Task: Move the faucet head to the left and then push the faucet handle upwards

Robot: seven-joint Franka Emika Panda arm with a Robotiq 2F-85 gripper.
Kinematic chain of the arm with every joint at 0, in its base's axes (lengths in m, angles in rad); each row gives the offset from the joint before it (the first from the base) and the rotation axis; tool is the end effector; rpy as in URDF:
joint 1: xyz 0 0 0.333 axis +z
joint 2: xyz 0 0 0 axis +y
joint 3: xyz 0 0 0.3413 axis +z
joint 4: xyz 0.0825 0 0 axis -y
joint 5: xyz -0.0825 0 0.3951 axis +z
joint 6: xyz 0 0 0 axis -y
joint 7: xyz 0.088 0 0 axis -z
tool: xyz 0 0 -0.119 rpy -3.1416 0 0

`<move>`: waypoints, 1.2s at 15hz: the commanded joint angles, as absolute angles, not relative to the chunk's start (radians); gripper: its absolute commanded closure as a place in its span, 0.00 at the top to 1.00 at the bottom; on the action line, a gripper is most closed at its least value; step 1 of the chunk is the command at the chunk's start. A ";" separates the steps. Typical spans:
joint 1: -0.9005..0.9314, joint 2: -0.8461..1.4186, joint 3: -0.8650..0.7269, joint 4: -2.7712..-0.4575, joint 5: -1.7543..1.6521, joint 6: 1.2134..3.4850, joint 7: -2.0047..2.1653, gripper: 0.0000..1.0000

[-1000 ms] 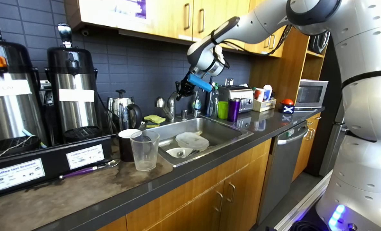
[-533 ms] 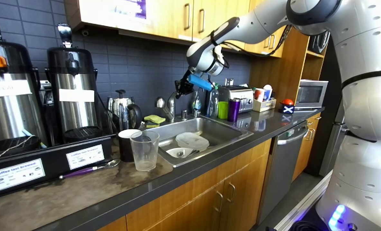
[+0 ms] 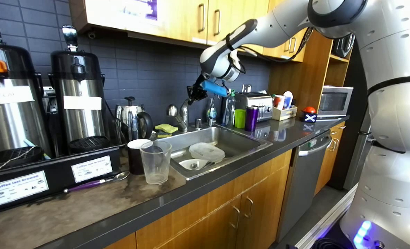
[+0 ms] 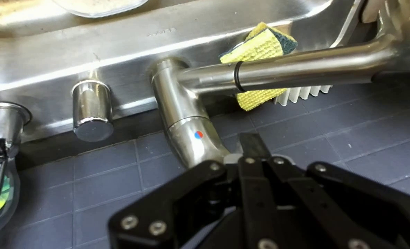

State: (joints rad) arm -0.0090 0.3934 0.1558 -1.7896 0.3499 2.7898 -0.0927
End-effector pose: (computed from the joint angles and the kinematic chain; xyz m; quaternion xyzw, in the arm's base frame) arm 0.7122 0.0778 0.4095 -0.9461 0.0393 -0.2891 0.1404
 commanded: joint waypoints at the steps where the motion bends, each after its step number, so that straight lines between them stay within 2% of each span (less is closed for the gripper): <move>1: -0.002 0.415 0.157 -1.751 0.307 2.846 -0.098 0.00; 18: 0.029 0.428 0.138 -1.747 0.161 3.027 -0.066 0.00</move>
State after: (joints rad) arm 0.0160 0.4219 0.1501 -1.7908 0.1920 2.9617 -0.0901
